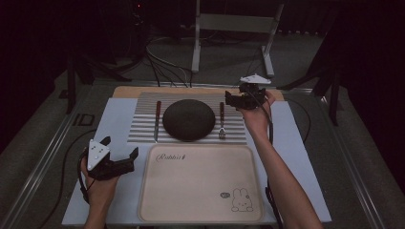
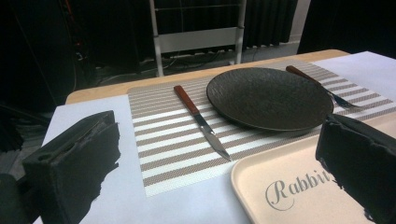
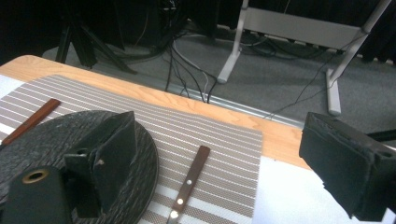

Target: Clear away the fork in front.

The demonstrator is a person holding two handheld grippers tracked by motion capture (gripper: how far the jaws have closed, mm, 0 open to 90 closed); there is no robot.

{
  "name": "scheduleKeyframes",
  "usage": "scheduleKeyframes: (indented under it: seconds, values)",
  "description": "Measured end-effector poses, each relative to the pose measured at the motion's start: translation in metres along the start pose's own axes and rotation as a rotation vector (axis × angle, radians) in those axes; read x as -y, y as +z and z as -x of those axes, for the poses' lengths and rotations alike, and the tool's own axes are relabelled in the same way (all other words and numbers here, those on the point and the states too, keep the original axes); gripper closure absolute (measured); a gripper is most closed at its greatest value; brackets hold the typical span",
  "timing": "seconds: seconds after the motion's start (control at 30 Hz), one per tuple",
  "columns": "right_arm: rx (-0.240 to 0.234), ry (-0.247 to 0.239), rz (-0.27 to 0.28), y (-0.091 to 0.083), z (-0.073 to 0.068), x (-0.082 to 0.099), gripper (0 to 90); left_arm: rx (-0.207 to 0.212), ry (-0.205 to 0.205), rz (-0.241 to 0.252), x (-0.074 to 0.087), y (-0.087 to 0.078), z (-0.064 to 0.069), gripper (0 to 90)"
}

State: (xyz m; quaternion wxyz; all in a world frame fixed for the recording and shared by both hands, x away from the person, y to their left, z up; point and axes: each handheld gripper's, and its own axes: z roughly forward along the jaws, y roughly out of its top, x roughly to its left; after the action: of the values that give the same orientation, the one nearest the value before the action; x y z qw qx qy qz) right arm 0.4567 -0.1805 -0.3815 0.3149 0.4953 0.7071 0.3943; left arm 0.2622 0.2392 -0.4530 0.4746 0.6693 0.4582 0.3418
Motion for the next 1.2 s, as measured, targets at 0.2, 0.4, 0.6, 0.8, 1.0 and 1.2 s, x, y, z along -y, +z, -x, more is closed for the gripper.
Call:
scheduleKeyframes:
  seconds: [0.2, 0.4, 0.6, 0.8, 1.0, 1.2]
  values:
    - [-0.004, 0.035, -0.04, 0.024, -0.003, 0.006, 11.4, 0.002, 0.0, -0.001, 0.0, 0.0, 0.0, 0.2]
    - [0.007, 0.066, -0.076, 0.041, 0.0, 0.013, 11.3, 0.001, -0.009, 0.002, 0.001, 0.0, 0.001, 0.2]
    - [0.028, 0.093, -0.127, 0.058, 0.004, 0.022, 11.4, 0.001, -0.015, 0.009, 0.001, 0.0, 0.001, 0.2]
    - [0.037, 0.098, -0.185, 0.075, 0.003, 0.033, 11.7, -0.001, -0.022, 0.01, 0.001, 0.0, 0.0, 0.2]
    - [0.035, 0.089, -0.238, 0.09, -0.001, 0.043, 14.9, -0.002, -0.033, 0.014, 0.001, 0.001, 0.0, 0.2]
    - [0.044, 0.084, -0.3, 0.104, -0.006, 0.057, 20.0, -0.005, -0.039, 0.013, 0.001, 0.001, -0.001, 0.2]
